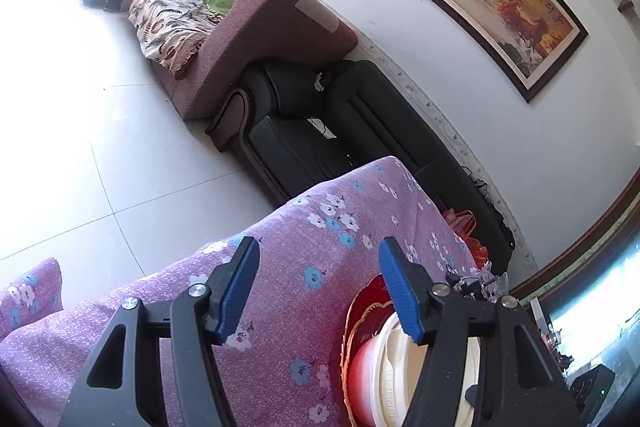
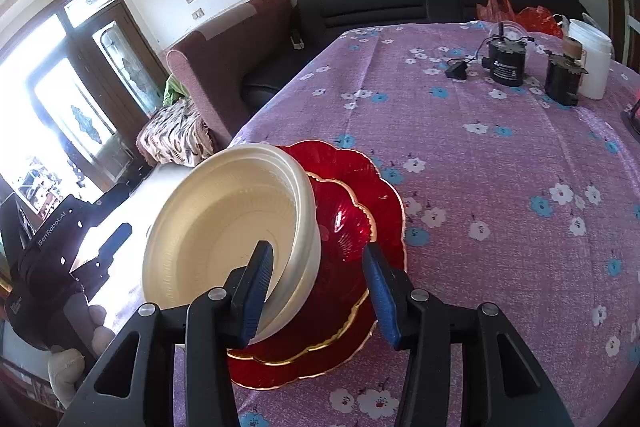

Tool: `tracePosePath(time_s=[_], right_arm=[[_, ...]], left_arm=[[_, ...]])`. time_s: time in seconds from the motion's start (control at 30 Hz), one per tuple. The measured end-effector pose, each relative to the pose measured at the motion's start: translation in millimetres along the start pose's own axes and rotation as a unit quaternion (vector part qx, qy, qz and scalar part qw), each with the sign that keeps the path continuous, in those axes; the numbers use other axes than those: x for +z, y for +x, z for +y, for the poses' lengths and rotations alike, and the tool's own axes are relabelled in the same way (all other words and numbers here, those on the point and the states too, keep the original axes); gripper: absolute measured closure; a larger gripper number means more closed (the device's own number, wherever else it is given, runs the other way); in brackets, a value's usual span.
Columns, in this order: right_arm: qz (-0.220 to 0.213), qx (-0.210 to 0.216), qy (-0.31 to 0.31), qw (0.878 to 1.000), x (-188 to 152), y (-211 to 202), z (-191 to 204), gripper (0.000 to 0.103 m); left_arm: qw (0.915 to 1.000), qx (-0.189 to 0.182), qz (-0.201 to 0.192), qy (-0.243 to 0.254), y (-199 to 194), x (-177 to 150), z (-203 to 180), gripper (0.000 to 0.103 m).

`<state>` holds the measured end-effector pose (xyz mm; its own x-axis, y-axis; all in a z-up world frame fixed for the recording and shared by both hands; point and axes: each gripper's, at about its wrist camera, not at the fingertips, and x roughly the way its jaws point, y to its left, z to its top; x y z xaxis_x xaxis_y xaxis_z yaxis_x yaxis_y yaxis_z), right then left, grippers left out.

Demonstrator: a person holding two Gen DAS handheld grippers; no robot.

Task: Organize plates and bowls
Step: 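Open both grippers to release the cream bowl on the stack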

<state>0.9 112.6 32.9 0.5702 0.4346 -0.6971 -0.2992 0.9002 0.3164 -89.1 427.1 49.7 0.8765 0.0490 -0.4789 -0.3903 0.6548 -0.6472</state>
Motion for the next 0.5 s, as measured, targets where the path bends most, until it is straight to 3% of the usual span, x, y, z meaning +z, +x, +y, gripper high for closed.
tracePosePath(time_s=[0.23,0.37,0.5], right_arm=[[-0.029,-0.049,-0.005,0.998,-11.1,-27.8,-0.4,0.045],[-0.028,-0.085,-0.004,0.996,-14.0,-27.7,-3.8,0.044],[-0.027,-0.093,0.02,0.995,-15.4,-28.0,-9.6,0.044]], left_arm=[[0.9996,0.009,-0.022,-0.014,-9.5,8.5,15.5,0.04],[0.999,0.006,-0.011,-0.042,-6.3,11.3,29.7,0.04],[0.9986,0.007,-0.004,-0.052,-3.6,11.7,35.2,0.04]])
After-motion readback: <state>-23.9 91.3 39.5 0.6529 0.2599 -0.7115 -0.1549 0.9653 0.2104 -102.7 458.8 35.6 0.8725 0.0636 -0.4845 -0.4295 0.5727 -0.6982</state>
